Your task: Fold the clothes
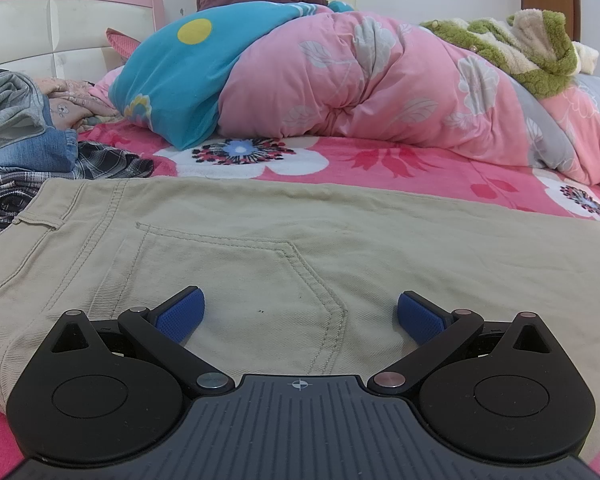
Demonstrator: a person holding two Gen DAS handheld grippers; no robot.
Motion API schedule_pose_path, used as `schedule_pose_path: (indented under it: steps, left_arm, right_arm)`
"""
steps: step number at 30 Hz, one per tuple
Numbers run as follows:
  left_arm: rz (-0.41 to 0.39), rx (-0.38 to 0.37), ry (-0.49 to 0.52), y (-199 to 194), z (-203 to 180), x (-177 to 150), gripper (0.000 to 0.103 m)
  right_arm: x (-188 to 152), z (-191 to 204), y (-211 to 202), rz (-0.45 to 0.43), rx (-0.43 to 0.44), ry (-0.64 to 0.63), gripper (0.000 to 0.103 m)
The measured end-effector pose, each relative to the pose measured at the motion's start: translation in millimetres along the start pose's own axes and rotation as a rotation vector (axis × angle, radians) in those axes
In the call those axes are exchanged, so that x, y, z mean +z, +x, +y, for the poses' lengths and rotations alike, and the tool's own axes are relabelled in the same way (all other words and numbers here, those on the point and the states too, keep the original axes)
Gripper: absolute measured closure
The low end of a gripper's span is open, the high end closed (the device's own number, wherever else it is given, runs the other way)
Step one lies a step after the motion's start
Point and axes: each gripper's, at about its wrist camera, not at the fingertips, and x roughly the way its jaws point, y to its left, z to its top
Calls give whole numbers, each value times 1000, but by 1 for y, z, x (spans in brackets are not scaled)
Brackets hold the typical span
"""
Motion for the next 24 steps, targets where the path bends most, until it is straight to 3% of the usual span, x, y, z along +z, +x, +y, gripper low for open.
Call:
schedule_pose_path:
  steps: [24]
  left_arm:
    - [0,1,0,0,0,0,0]
  right_arm:
    - [0,3,1,8,-12,-16,18]
